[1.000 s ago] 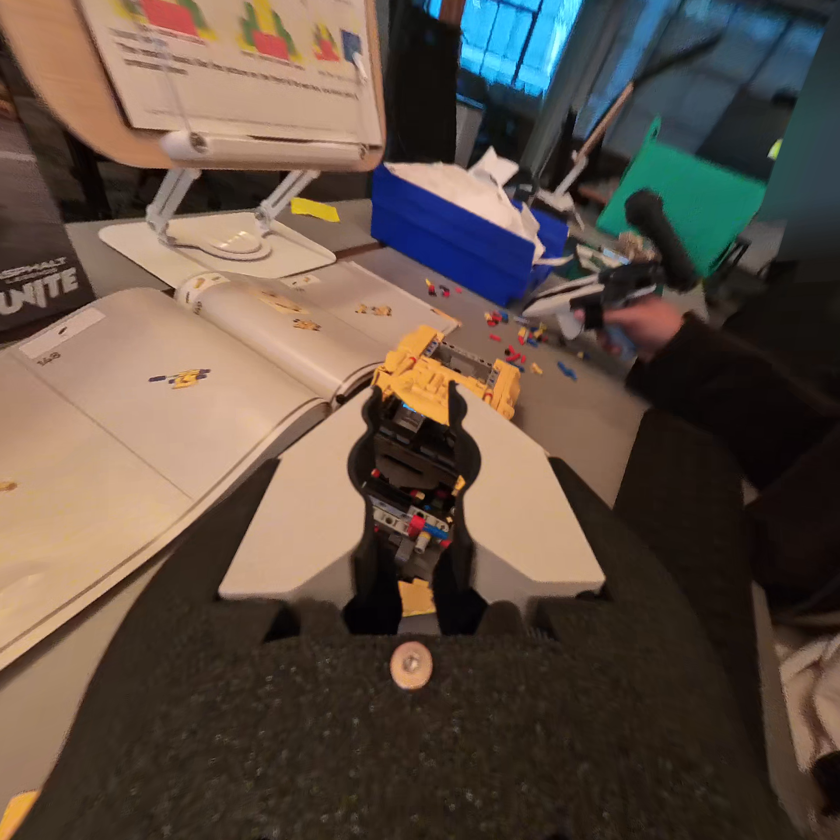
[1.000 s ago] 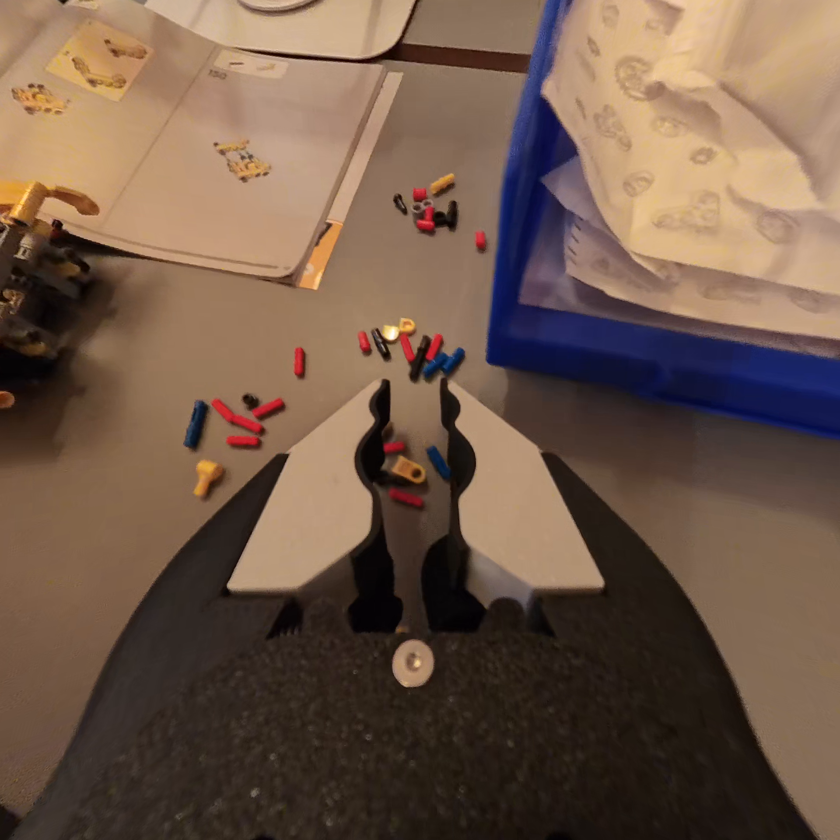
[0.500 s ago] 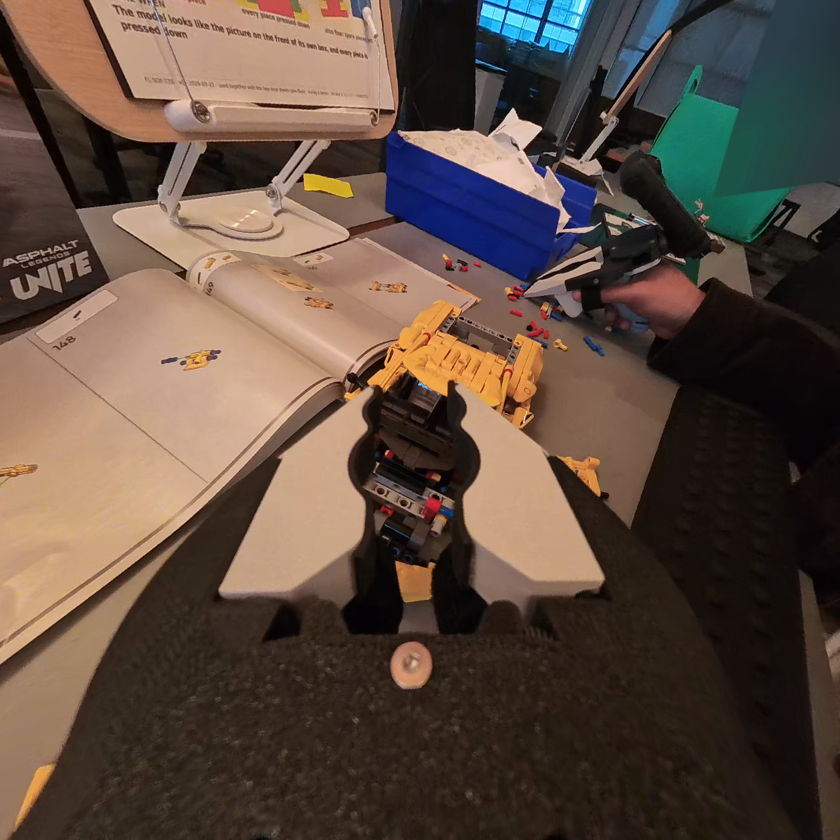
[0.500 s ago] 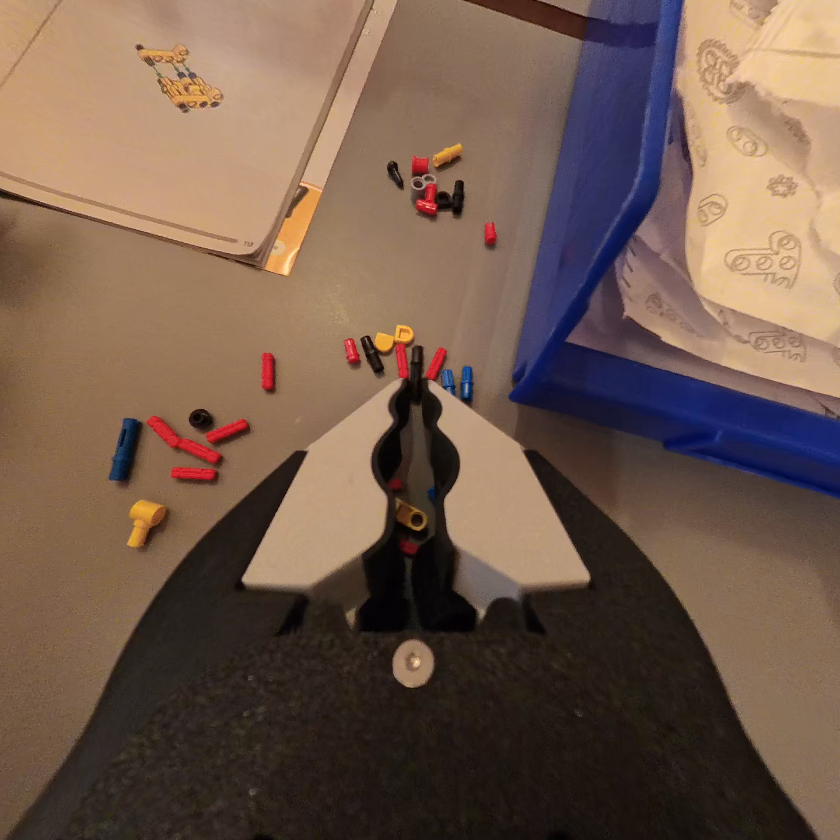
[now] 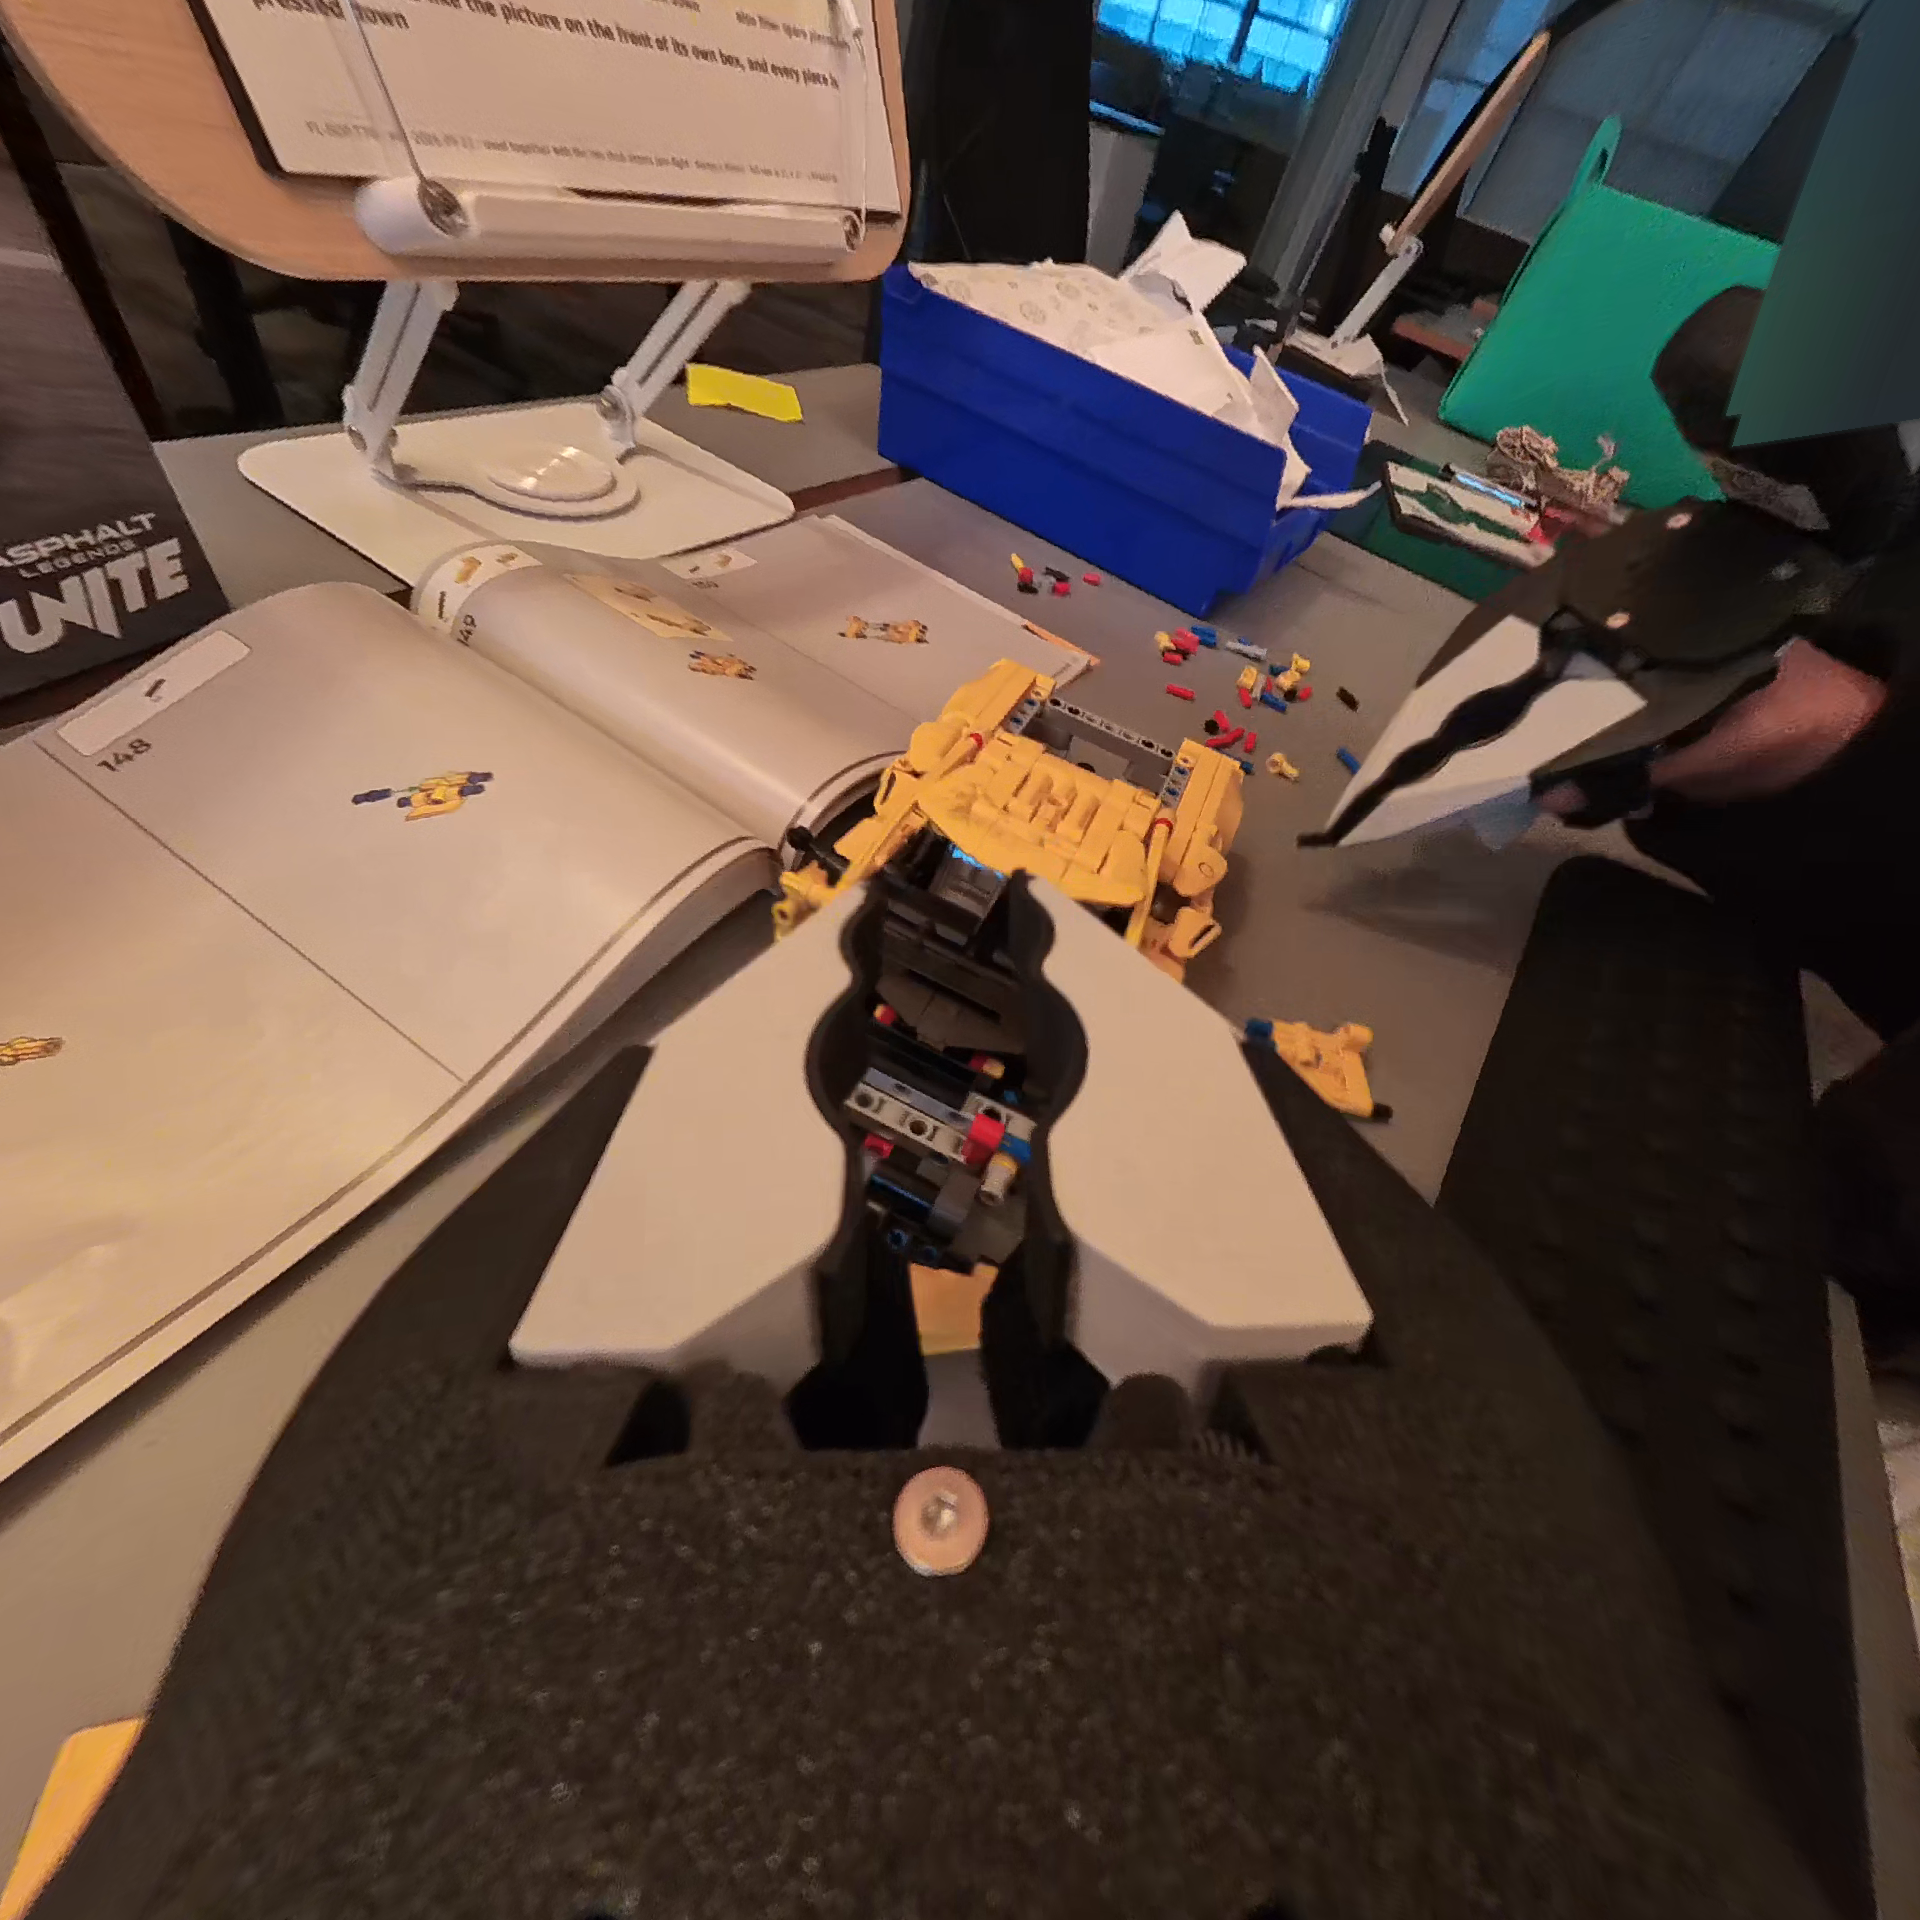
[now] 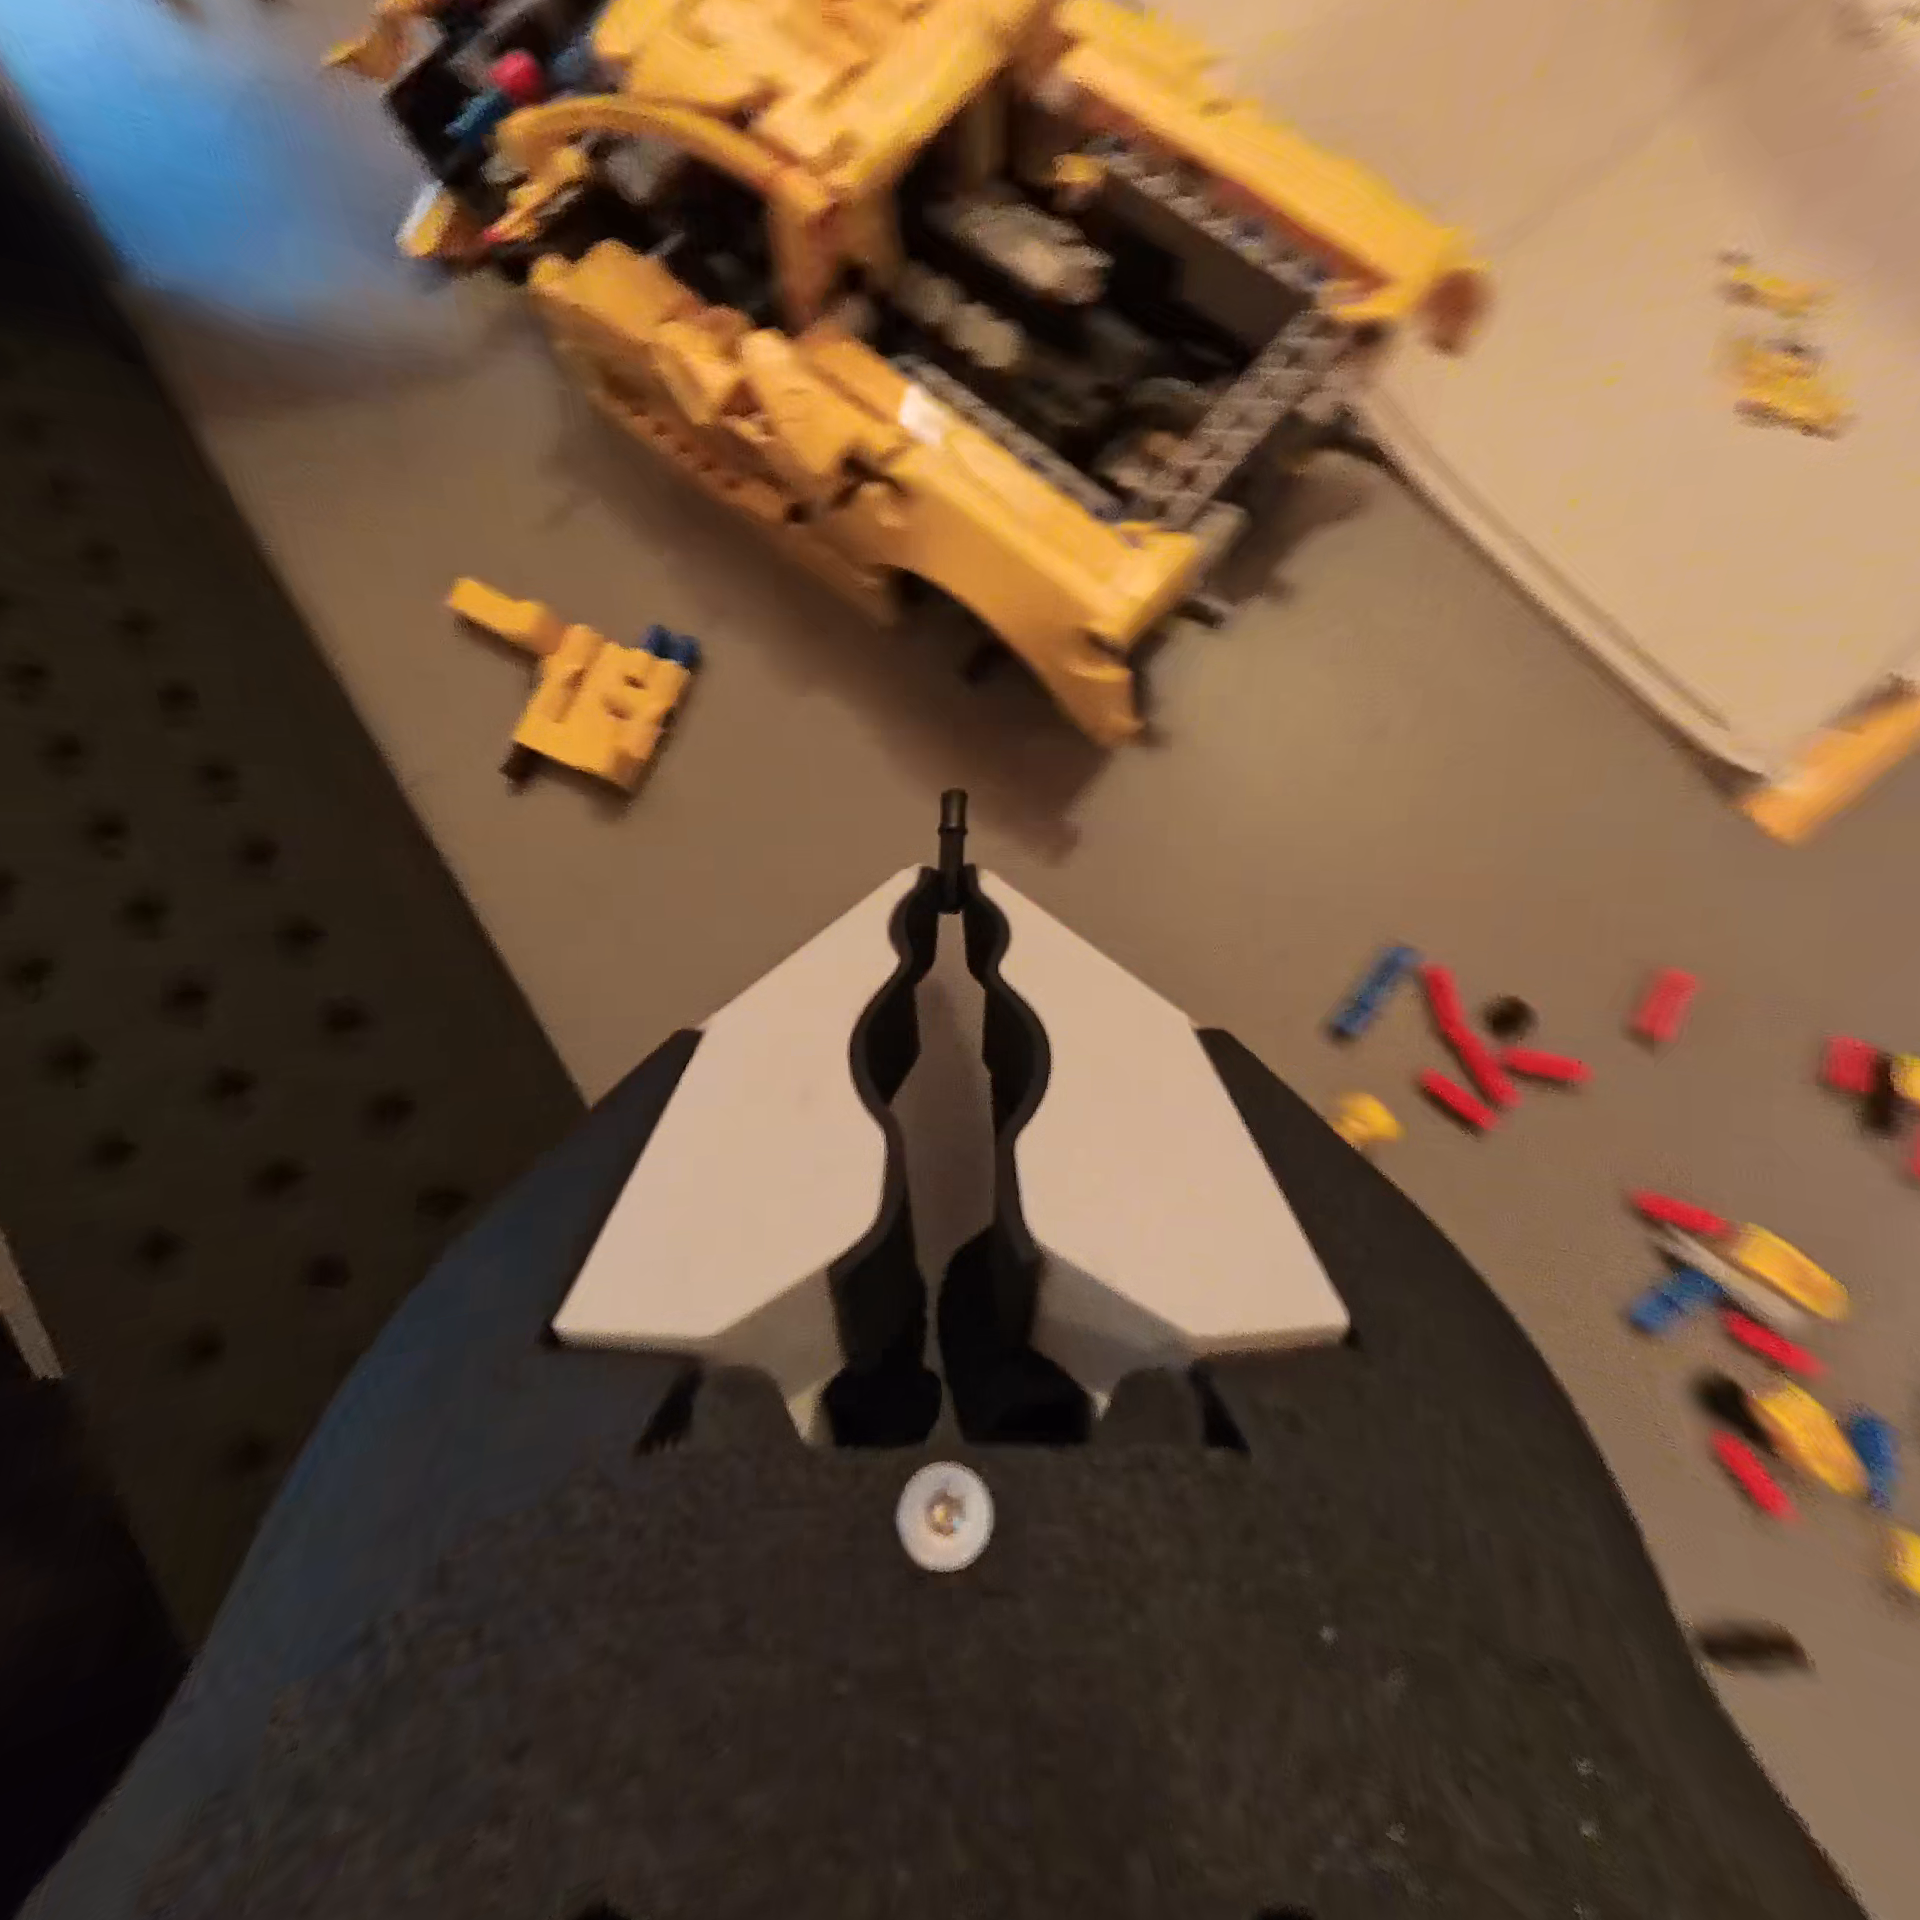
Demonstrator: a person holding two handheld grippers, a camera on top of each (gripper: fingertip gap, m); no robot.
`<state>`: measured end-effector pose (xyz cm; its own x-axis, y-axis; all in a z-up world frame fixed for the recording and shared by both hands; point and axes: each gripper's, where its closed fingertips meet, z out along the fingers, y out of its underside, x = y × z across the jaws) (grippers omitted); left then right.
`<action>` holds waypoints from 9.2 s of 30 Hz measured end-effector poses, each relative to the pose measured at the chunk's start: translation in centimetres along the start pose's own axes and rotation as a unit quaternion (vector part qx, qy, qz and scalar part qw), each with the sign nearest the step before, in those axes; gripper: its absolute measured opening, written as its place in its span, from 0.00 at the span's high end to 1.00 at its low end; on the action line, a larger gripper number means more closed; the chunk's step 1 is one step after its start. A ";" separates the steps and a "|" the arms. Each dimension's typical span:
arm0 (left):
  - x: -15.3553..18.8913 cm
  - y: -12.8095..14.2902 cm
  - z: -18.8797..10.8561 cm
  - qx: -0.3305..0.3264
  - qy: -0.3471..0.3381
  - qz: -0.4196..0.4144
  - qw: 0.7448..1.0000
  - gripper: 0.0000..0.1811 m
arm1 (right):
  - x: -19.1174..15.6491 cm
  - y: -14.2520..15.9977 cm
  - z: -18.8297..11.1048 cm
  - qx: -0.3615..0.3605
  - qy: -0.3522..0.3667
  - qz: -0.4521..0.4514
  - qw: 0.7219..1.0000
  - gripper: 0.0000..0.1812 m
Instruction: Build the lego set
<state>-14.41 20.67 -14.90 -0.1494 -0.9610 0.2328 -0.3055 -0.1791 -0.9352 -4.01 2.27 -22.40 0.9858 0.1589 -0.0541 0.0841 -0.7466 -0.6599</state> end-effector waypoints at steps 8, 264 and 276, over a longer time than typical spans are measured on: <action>0.7 -0.2 0.0 0.025 -0.005 0.027 0.999 0.88 | -2.9 -0.5 4.5 -0.007 -0.022 -0.010 1.000 0.98; 13.5 9.1 2.7 -0.168 0.204 0.161 0.951 0.96 | -3.9 3.3 1.3 0.008 -0.131 -0.254 0.958 0.96; 14.2 8.5 2.5 -0.145 0.217 0.172 0.950 0.96 | -8.6 -2.4 0.2 0.073 -0.140 -0.281 0.947 0.98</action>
<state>-16.77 4.97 -20.18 -0.6420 -0.7632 0.0732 -0.4055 0.2570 -0.8772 -12.76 2.78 -20.51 0.7128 0.6844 0.1536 0.5428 -0.3996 -0.7387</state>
